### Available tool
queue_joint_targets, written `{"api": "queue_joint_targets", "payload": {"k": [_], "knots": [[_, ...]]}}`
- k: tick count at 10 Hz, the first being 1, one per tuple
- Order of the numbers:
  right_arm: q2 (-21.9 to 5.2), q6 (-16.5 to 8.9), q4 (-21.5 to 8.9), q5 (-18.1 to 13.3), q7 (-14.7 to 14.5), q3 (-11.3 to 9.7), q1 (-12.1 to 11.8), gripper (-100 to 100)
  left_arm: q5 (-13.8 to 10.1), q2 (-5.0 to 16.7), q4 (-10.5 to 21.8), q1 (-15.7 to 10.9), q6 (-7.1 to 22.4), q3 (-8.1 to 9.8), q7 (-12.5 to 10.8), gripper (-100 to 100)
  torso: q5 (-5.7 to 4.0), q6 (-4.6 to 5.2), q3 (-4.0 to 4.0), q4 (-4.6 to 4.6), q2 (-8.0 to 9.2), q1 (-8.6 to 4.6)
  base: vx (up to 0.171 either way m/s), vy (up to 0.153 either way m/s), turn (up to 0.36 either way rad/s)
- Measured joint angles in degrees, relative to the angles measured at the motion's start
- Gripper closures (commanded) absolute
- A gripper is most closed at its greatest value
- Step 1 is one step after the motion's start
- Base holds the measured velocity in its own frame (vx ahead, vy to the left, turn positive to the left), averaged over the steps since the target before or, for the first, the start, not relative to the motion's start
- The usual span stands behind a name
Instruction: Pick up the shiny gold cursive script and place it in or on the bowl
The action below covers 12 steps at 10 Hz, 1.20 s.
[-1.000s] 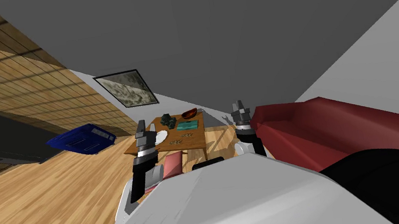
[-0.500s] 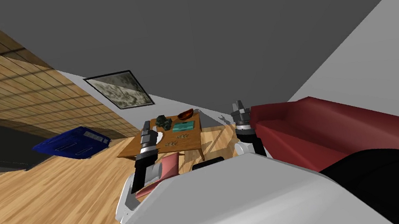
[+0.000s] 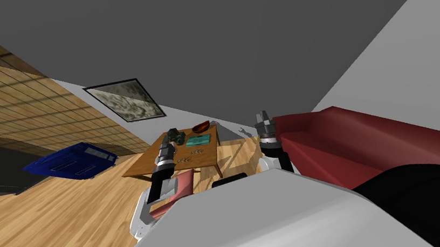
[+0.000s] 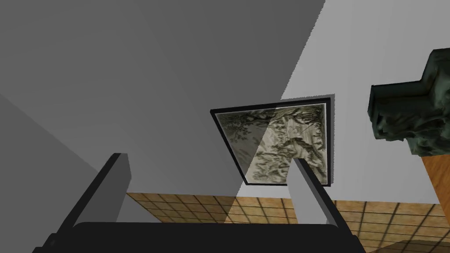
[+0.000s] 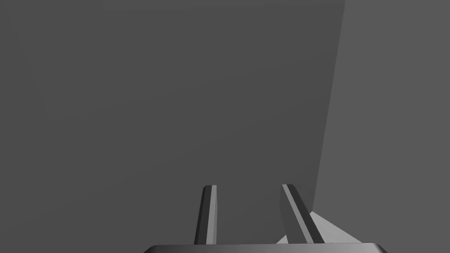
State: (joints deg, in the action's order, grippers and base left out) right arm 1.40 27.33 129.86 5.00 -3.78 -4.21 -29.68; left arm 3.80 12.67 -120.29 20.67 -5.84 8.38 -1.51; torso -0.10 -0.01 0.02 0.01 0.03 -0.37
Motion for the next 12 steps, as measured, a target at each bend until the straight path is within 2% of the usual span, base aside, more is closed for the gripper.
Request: {"api": "queue_joint_targets", "payload": {"k": [2, 7, 9, 12], "knots": [[0.00, 0.00, 0.00, 0.00, 0.00, 0.00, 0.00, 0, -0.17, 0.68, 2.03, -0.86, 2.96, 0.55, 0.83, -100, 0.01, 0.00, -0.02, -0.01, -0.03, 0.04, 0.005, -0.101, -0.031], [0.00, 0.00, 0.00, 0.00, 0.00, 0.00, 0.00, 0, -0.98, 3.33, 10.38, -5.19, 9.85, 2.41, 3.54, -100, 0.01, 0.00, -0.04, -0.02, -0.07, -0.02, 0.010, -0.106, -0.029], [0.00, 0.00, 0.00, 0.00, 0.00, 0.00, 0.00, 0, -1.17, 3.87, 11.52, -5.99, 13.61, 2.88, 4.82, -100, 0.01, 0.00, -0.07, -0.03, -0.12, 0.04, 0.031, -0.086, -0.024], [0.00, 0.00, 0.00, 0.00, 0.00, 0.00, -0.01, 0, -1.70, 5.16, 16.64, -8.20, 17.40, 3.88, 6.65, -100, 0.01, -0.01, -0.07, -0.03, -0.12, 0.07, 0.037, -0.098, -0.024]]}}
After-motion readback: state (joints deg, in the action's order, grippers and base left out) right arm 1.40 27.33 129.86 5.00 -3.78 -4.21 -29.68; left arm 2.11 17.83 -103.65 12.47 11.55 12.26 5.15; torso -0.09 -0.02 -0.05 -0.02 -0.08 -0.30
